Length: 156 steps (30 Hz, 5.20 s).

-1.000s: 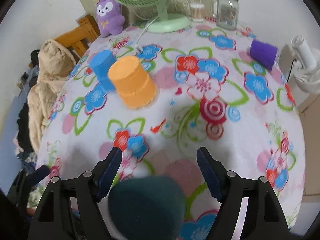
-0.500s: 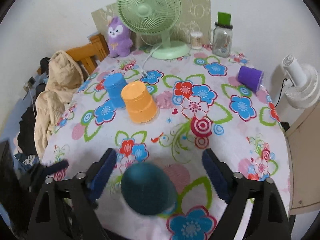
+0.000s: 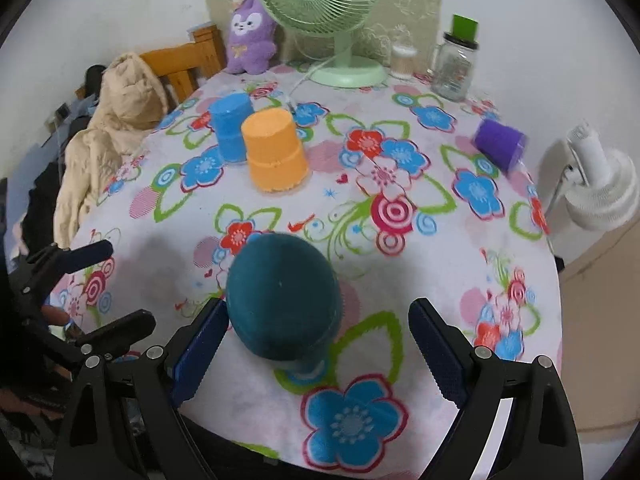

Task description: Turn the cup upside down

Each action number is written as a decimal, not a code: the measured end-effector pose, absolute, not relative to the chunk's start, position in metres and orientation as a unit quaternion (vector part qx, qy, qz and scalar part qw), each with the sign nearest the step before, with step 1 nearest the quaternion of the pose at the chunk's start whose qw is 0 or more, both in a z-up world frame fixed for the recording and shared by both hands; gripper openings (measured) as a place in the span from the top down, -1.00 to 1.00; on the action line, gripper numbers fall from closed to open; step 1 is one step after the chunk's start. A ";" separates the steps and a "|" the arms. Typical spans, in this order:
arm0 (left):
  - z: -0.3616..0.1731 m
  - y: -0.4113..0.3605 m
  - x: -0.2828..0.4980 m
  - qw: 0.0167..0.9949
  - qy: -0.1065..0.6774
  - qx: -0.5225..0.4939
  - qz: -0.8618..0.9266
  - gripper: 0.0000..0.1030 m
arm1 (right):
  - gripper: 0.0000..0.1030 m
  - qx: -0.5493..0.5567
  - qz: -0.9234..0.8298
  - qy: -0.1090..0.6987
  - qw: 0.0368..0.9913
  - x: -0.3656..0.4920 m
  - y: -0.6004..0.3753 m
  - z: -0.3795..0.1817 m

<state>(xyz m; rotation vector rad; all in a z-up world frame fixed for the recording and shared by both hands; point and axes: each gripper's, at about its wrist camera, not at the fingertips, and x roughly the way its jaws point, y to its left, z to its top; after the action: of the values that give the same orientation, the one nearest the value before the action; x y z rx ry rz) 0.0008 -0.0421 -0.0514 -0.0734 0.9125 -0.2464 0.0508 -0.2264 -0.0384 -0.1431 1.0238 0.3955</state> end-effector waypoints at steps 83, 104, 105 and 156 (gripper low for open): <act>-0.045 -0.133 0.150 0.879 0.460 -0.094 -0.078 -1.00 | -0.88 0.046 0.152 0.432 0.888 0.045 -0.338 -0.042; -0.109 -0.155 0.205 0.823 0.550 -0.136 -0.034 -0.83 | -0.88 0.054 0.187 0.436 0.879 0.046 -0.347 -0.053; -0.113 -0.155 0.207 0.819 0.555 -0.139 -0.034 -0.73 | -0.88 0.055 0.186 0.437 0.878 0.045 -0.348 -0.053; -0.011 -0.110 0.085 0.892 0.444 -0.081 -0.027 -0.32 | -0.88 0.012 0.220 0.438 0.872 0.040 -0.294 -0.059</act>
<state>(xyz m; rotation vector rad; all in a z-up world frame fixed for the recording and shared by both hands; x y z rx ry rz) 0.0853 -0.1099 -0.0105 -0.1676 0.9210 -0.0568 0.0400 -0.2945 -0.0589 0.0242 0.9153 0.4607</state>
